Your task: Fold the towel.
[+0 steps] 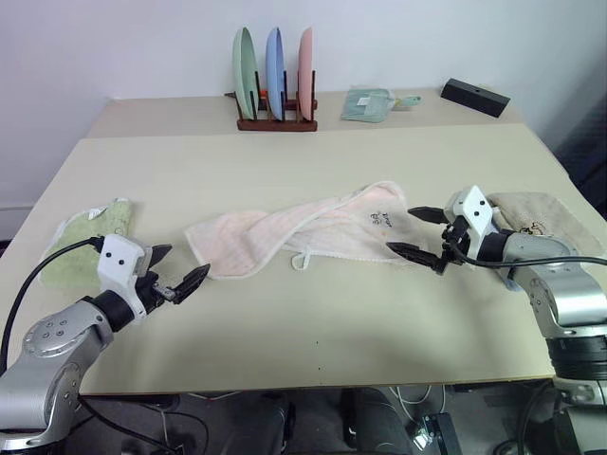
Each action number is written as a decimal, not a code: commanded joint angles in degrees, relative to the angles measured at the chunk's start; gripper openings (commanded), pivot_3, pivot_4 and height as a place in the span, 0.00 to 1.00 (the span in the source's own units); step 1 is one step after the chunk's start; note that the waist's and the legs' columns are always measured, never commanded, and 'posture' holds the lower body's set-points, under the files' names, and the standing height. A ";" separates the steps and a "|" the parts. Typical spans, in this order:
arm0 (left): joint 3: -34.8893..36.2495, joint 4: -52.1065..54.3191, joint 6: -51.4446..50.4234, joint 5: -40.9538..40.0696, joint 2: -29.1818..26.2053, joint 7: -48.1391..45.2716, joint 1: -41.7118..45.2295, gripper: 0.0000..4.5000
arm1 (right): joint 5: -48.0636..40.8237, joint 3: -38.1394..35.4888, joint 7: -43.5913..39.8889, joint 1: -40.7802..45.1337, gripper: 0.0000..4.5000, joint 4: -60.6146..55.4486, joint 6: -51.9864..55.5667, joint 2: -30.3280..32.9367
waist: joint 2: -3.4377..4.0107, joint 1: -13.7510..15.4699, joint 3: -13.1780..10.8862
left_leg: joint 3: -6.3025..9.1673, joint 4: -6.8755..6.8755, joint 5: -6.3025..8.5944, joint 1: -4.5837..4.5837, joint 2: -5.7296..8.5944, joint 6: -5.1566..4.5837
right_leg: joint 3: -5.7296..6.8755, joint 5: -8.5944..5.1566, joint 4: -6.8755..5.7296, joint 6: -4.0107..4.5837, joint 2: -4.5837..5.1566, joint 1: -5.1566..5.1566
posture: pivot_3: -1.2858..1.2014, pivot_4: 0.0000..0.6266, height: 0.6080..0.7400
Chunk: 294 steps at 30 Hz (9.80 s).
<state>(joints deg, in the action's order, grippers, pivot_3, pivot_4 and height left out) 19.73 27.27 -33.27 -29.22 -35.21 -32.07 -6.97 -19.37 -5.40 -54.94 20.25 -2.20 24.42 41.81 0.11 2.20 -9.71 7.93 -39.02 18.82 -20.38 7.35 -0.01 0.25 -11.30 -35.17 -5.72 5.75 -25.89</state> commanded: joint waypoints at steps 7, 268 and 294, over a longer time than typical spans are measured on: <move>-1.93 3.28 2.00 1.08 2.56 2.26 -0.96 0.99 | 1.19 1.51 -0.17 4.48 1.00 1.40 -1.98 0.10 | -0.01 -0.04 0.00 | -0.02 0.00 0.01 0.00 -0.05 0.02 | -0.01 0.00 0.00 0.00 -0.06 -0.01 | 0.52 0.24 0.92; -19.53 -5.41 9.12 2.16 0.40 -14.33 13.41 1.00 | -33.13 -16.98 43.15 5.31 0.01 -21.79 50.18 -7.78 | 0.15 -2.77 0.01 | -0.55 -0.01 0.40 -0.03 -0.63 -0.16 | -0.35 0.45 0.04 0.26 -0.65 -0.43 | 0.52 0.24 0.92; -15.75 2.98 5.45 -0.11 1.52 -7.25 4.11 1.00 | -11.81 13.96 15.38 5.37 0.99 -25.54 23.55 -2.81 | 0.00 -1.77 -0.02 | -0.52 -0.02 0.27 -0.08 -0.60 0.13 | -0.34 0.46 0.15 0.25 -0.66 -0.46 | 0.52 0.24 0.92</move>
<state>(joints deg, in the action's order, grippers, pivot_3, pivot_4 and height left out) 1.84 27.53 -27.50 -27.88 -33.95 -39.79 -2.18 -29.54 11.24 -37.29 26.51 -24.31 49.45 37.89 0.11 0.43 -9.72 7.41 -39.05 19.09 -20.46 6.74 0.12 -0.09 -10.84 -35.01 -5.47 5.09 -26.35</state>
